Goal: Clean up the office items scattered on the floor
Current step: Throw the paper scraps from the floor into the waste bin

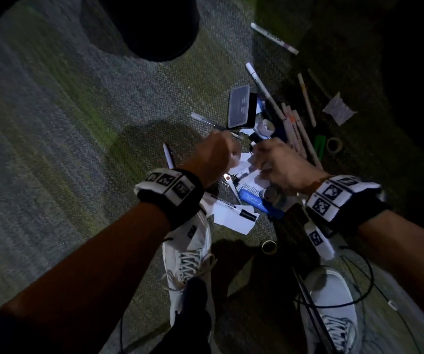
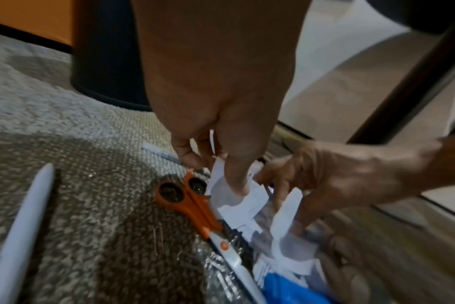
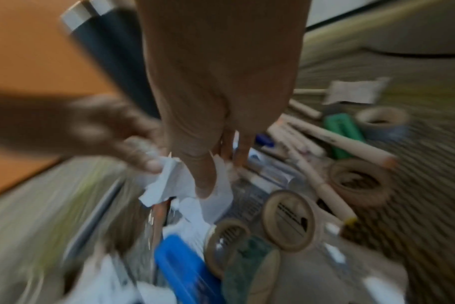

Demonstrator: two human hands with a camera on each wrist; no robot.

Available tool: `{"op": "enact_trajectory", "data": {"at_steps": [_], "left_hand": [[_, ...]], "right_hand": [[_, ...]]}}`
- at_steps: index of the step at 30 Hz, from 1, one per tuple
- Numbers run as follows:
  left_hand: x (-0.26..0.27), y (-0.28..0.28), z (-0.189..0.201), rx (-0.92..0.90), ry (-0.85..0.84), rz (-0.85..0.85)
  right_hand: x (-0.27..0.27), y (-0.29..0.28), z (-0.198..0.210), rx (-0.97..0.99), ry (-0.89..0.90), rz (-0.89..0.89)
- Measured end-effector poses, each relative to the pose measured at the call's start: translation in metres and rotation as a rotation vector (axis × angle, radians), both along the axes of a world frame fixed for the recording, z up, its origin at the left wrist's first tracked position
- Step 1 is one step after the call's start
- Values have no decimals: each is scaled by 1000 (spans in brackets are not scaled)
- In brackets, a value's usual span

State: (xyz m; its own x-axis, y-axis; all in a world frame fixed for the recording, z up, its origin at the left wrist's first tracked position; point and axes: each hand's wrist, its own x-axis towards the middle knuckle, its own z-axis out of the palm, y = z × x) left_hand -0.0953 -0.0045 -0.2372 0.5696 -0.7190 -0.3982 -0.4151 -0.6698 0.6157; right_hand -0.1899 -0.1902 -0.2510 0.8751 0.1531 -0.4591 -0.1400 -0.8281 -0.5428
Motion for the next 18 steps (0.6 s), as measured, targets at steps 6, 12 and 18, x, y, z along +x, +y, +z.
{"op": "enact_trajectory", "data": {"at_steps": [6,12,18], "left_hand": [[3,-15,-19,154,-232,-321],[3,-22,-21,114,-208,-332],[18,-4,-16,-155,4,94]], "right_hand": [[14,18,15,-362,-29,403],[19,17,11,-403,33,445],[19,-1,-2,-23,106,-5]]}}
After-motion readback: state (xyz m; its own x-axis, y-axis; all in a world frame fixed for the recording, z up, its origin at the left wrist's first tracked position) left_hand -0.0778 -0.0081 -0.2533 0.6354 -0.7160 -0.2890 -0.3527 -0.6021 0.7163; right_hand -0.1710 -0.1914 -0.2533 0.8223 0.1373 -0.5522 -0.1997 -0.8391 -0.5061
